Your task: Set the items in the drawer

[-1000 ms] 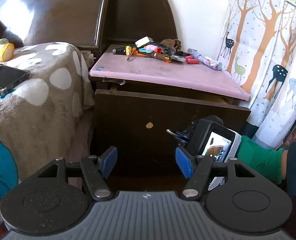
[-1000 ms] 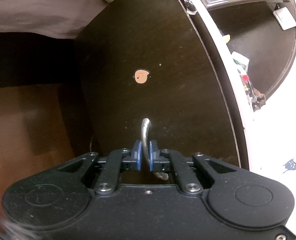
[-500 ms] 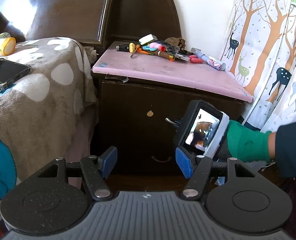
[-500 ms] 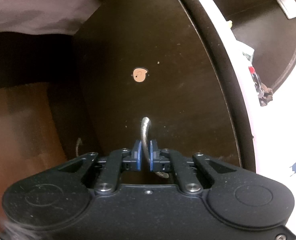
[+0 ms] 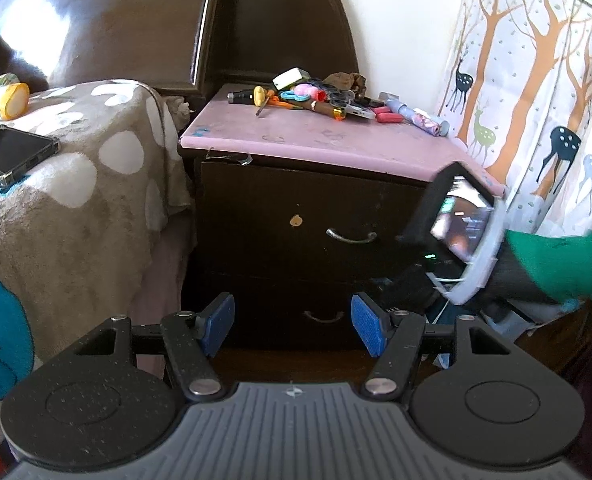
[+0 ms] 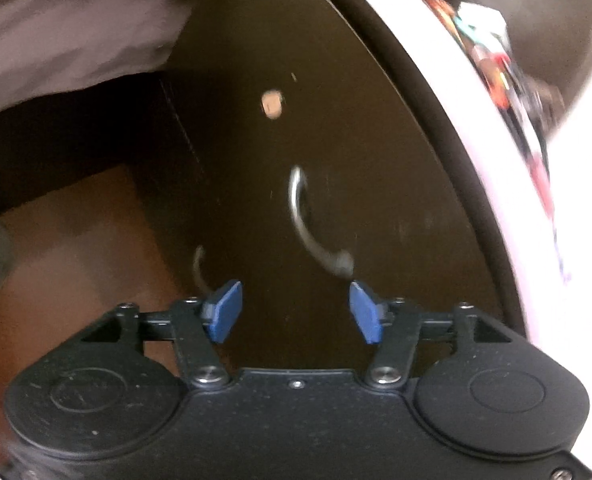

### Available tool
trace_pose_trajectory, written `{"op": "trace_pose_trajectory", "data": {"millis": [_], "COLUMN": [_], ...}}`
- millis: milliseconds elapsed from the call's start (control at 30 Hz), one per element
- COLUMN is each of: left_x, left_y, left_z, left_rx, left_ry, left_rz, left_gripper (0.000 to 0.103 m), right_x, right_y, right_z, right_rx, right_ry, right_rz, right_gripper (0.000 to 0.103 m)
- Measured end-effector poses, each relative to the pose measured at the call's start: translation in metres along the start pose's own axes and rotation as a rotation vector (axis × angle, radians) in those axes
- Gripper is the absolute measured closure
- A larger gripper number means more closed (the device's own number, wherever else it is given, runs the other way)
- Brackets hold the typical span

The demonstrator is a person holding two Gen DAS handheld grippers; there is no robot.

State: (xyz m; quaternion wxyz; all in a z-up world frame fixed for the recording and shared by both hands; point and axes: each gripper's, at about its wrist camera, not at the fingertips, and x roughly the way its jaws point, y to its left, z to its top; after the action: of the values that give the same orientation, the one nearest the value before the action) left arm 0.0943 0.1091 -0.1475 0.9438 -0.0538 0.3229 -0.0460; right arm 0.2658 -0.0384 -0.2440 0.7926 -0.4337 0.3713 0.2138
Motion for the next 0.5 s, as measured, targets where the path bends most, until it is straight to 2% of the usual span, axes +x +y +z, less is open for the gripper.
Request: {"op": "trace_pose_trajectory", "data": {"millis": [167,367,500], "left_x": [-0.004,-0.010,-0.015], "left_y": [-0.010,-0.023,-0.031], "left_z": [-0.001,-0.002,-0.002], "left_rx": [0.023,0.059,0.082], "left_ry": [-0.004,-0.015,-0.018], "left_rz": [0.004,0.010,0.030], "left_gripper": [0.039,0.039,0.039], "right_x": [-0.033,-0.075,-0.106], "right_y": [-0.003,-0.003,-0.009], "right_z": [-0.037,-0.077,-0.085], "right_rx": [0.263,0.520,0.633], "right_ry": [0.071,0.084,0.059], "right_rz": [0.127,0.198,0.218], "right_gripper": [0.027,0.025,0.024]}}
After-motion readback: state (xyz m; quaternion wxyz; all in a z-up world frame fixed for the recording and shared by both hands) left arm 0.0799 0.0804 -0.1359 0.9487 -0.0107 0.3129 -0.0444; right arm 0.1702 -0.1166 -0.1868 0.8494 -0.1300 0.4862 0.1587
